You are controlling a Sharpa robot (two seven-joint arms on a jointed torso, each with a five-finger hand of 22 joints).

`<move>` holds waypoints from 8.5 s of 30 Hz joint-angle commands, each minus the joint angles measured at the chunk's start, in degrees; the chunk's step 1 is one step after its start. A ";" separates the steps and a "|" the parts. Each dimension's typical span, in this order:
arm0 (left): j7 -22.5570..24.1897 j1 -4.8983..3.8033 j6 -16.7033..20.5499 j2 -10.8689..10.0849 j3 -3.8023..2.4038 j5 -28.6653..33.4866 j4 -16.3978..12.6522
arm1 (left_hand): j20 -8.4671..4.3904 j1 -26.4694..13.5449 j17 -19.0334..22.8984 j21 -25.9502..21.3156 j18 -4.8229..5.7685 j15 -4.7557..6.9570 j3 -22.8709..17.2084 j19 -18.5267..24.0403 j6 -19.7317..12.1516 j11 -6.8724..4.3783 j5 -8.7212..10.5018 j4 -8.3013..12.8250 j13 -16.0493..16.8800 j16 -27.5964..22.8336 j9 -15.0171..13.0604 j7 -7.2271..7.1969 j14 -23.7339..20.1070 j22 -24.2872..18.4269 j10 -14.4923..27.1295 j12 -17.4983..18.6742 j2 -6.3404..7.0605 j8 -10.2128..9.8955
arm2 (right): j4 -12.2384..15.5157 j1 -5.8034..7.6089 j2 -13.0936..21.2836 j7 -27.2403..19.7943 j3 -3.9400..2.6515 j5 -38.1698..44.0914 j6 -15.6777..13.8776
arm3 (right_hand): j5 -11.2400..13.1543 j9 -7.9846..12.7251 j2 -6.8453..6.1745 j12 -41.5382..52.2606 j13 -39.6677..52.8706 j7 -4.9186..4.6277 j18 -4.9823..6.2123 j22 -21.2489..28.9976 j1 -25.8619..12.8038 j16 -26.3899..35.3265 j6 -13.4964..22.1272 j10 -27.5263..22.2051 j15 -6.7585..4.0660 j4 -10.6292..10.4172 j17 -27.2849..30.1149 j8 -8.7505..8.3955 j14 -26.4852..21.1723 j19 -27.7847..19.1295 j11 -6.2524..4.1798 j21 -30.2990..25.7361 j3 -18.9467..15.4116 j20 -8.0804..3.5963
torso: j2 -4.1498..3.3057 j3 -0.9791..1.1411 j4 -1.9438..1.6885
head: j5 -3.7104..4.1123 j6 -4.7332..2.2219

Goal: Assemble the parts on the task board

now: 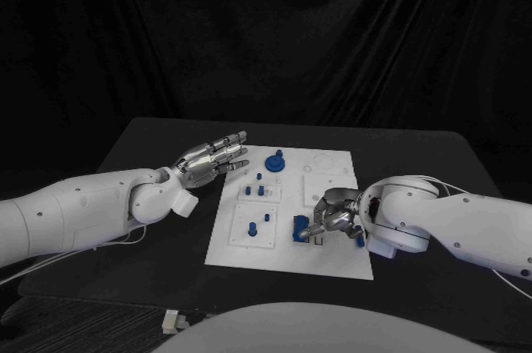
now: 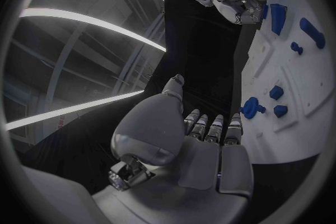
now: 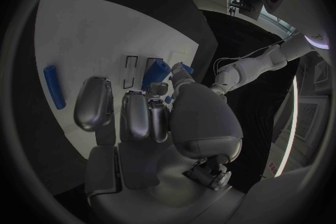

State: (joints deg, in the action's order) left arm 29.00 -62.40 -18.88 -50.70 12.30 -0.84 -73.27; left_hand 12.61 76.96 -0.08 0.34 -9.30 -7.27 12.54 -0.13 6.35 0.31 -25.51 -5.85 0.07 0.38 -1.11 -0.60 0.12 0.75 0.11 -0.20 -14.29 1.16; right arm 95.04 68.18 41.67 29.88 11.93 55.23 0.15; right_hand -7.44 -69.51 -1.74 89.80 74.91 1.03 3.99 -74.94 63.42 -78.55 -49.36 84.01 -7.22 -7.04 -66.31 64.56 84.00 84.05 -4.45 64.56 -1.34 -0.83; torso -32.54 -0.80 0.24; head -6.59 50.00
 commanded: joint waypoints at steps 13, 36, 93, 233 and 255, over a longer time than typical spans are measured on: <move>0.58 0.21 -0.92 -0.10 -0.06 0.38 -0.08 | 0.47 0.21 0.08 -0.09 -0.29 -0.43 0.15 -0.12 -0.26 0.51 -0.40 0.00 -0.07 -0.38 -0.03 0.06 -0.12 -0.05 -0.11 0.20 -0.61 0.30 | -2.01 -0.99 -1.25 0.96 -0.03 1.20 1.20 | -7.40 -1.79 1.97 0.20 15.09 0.12 0.91 -8.50 2.86 -0.03 -0.43 5.99 -0.79 1.06 0.09 0.78 2.27 0.79 -0.49 0.25 0.61 -0.73 | 0.00 -0.02 -0.03 | -0.26 0.00; 0.25 0.32 -1.22 -0.15 -0.06 0.38 -0.09 | 0.49 0.26 0.08 -0.07 -0.27 -0.46 0.10 -0.13 -0.23 0.60 -0.51 0.09 -0.06 -0.38 -0.04 0.09 -0.12 -0.02 -0.11 0.19 -0.70 0.31 | -2.47 -2.05 -1.45 1.31 -0.03 1.20 3.07 | -13.96 -1.90 1.55 0.20 15.09 0.06 0.91 -8.49 4.81 0.09 -0.20 5.99 -0.77 2.48 0.29 -1.80 2.23 0.81 -0.46 0.12 3.66 -0.76 | -0.01 -0.01 -0.01 | -0.39 0.00; -0.47 0.39 -1.44 -0.29 -0.05 0.38 -0.03 | 0.65 0.37 0.08 -0.02 -0.30 -0.56 0.06 -0.20 0.02 1.24 -0.74 0.45 0.05 -0.38 -0.09 0.31 -0.12 0.10 -0.25 0.00 -0.74 0.42 | -0.52 2.39 10.77 4.55 -0.01 20.15 8.46 | -9.28 42.68 3.56 0.20 15.09 -2.32 0.08 -9.73 0.03 -1.79 -14.62 5.99 0.91 -5.21 -1.96 -47.72 2.57 1.60 1.66 5.59 -2.47 0.89 | -0.07 0.02 0.00 | -0.94 0.00; -2.46 1.58 -3.34 0.10 -0.06 0.38 0.60 | 0.76 0.20 0.08 -0.02 -0.26 -0.74 -0.07 -0.19 0.36 1.98 -0.93 0.95 0.10 -0.38 -0.14 1.18 -0.12 0.07 -0.34 -0.12 -1.06 0.55 | -7.13 -2.01 0.15 3.45 -0.03 -16.36 -4.01 | -17.80 42.46 1.23 0.20 15.09 -4.77 0.11 -9.59 -3.06 -1.91 -5.48 5.99 2.60 8.89 -0.08 -46.81 2.30 0.91 3.72 6.34 19.46 2.36 | 0.00 -0.01 0.01 | -1.74 0.00; -2.79 1.71 -3.63 0.27 -0.06 0.38 0.77 | 0.79 0.09 0.08 -0.03 -0.23 -0.78 -0.11 -0.19 0.62 1.59 -0.94 1.10 0.09 -0.38 -0.18 2.01 -0.12 0.05 -0.32 -0.09 -1.16 0.66 | -7.37 -2.00 -0.13 4.12 -0.03 -16.36 -1.41 | -9.10 43.09 -0.02 0.20 15.09 -4.89 0.24 -9.37 -4.79 -1.66 -4.64 5.99 2.66 6.43 0.59 -45.74 2.19 0.71 3.82 5.70 16.03 2.38 | 0.00 -0.02 -0.01 | -1.88 0.00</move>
State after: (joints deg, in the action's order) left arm 25.77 -60.78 -21.66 -50.55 12.29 -0.84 -72.45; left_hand 12.82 77.19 -0.09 0.34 -9.30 -7.68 12.38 -0.34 6.97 1.93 -26.18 -5.04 0.14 0.38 -1.25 1.04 0.13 0.77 -0.29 -0.20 -14.97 1.63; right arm 87.63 66.32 41.60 32.98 11.91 38.66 -2.47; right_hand -16.75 -26.45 -1.75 89.80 74.90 -3.77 3.99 -74.91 59.02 -80.35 -54.34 83.99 -4.73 -0.60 -65.77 18.64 84.17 83.94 -0.74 70.47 14.90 1.13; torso -32.51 -0.80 0.24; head -8.40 50.00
